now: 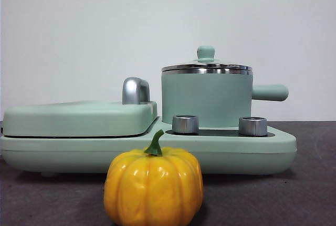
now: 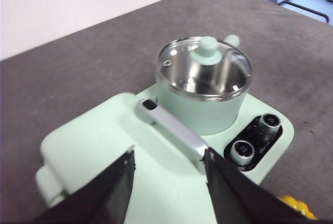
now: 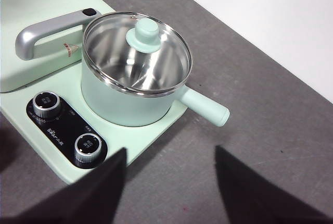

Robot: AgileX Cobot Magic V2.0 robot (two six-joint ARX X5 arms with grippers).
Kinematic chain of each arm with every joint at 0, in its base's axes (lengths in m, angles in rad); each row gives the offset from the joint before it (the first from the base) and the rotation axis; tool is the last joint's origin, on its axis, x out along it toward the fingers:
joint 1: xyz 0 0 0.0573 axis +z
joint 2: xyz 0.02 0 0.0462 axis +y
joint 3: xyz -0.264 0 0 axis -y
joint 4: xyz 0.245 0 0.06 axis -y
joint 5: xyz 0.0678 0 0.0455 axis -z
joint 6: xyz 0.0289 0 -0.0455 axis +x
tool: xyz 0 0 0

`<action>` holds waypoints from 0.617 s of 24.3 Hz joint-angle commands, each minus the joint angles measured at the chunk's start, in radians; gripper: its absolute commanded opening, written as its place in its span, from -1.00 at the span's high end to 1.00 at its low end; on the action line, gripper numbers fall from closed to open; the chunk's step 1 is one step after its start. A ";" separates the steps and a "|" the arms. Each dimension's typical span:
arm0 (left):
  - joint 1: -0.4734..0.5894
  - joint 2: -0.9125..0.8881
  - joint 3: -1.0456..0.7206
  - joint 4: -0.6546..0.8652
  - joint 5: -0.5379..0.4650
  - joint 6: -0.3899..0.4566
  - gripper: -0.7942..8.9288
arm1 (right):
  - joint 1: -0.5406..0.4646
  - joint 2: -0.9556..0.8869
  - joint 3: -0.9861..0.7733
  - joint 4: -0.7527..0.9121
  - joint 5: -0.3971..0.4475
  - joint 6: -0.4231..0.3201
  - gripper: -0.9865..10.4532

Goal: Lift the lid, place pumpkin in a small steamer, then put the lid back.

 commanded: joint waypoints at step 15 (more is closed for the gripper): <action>-0.278 0.383 0.023 0.581 -0.095 0.020 0.26 | 0.005 0.006 0.013 0.017 0.000 0.031 0.28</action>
